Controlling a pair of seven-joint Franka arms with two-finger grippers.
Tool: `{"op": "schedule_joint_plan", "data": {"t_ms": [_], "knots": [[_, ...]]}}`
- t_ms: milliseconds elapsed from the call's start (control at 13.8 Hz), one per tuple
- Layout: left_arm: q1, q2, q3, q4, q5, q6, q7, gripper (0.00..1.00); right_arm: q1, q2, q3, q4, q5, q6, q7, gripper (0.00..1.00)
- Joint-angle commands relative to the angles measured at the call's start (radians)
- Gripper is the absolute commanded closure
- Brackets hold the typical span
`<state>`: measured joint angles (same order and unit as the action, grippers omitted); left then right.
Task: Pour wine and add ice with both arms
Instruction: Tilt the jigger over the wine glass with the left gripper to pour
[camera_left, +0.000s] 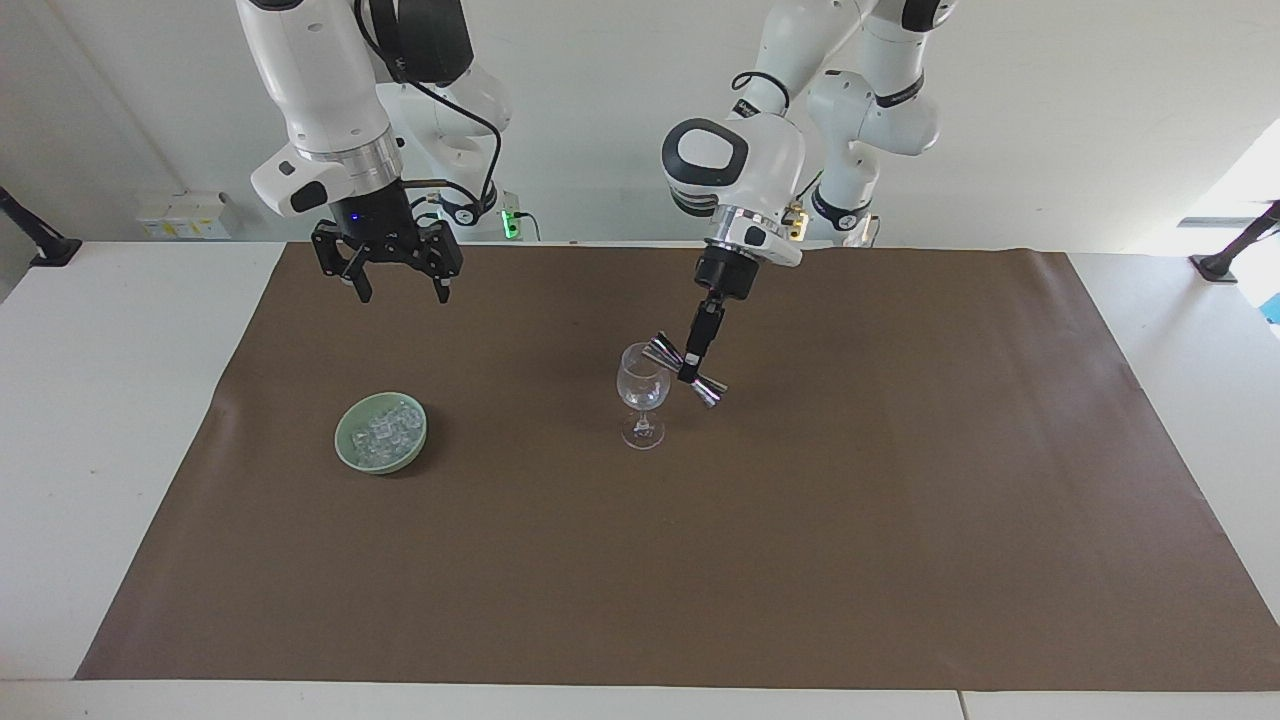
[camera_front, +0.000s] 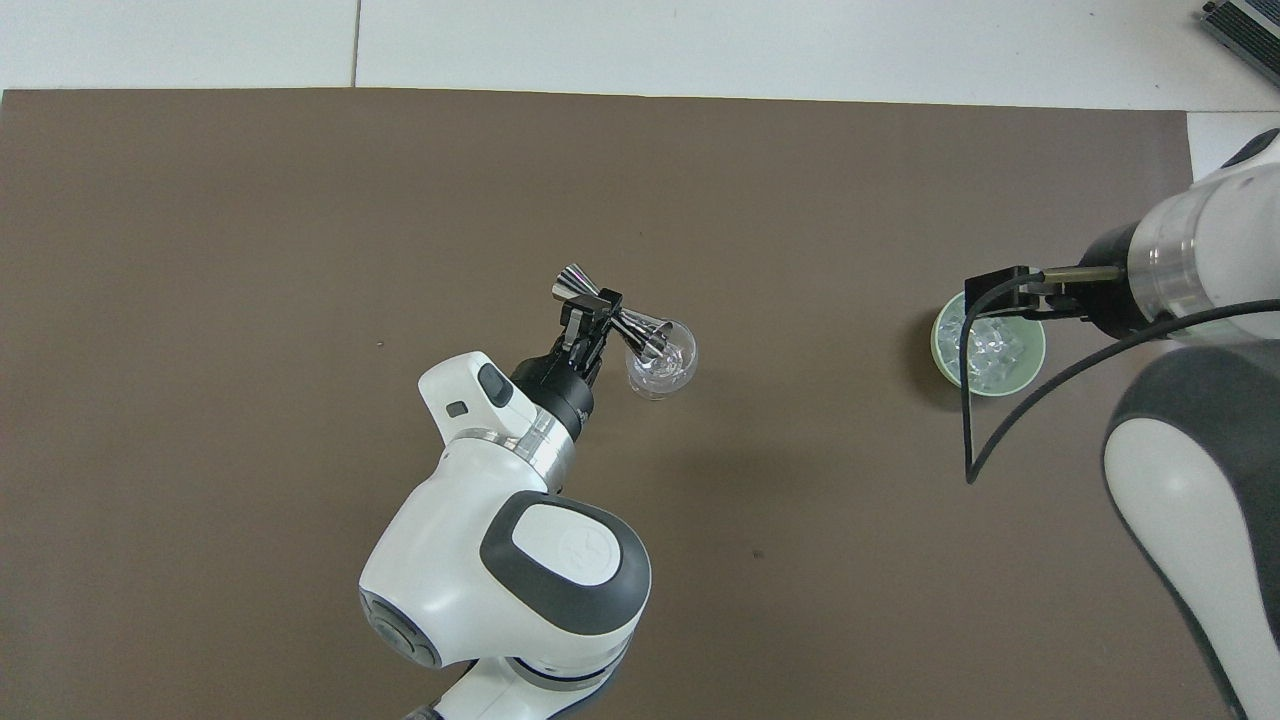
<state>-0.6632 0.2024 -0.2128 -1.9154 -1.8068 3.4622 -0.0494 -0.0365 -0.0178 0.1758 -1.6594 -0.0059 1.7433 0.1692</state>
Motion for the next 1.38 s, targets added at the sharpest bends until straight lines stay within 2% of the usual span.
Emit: {"op": "schedule_joint_plan", "data": {"t_ms": [0, 655, 1164, 1309], "knots": [[-0.027, 0.02, 0.013, 0.029, 0.014, 0.037, 0.034, 1.0, -0.016, -0.017, 0.01, -0.022, -0.005, 0.007, -0.014, 0.0], [-0.032, 0.023, 0.016, 0.033, 0.02, 0.04, 0.085, 1.0, -0.016, -0.017, 0.01, -0.022, -0.005, 0.007, -0.014, 0.0], [-0.035, 0.032, 0.015, 0.052, 0.079, 0.038, 0.097, 1.0, -0.016, -0.017, 0.01, -0.022, -0.005, 0.002, -0.014, 0.0], [-0.03, 0.032, 0.015, 0.049, 0.08, 0.038, 0.127, 1.0, -0.02, -0.021, 0.01, -0.022, -0.005, -0.031, -0.014, 0.0]]}}
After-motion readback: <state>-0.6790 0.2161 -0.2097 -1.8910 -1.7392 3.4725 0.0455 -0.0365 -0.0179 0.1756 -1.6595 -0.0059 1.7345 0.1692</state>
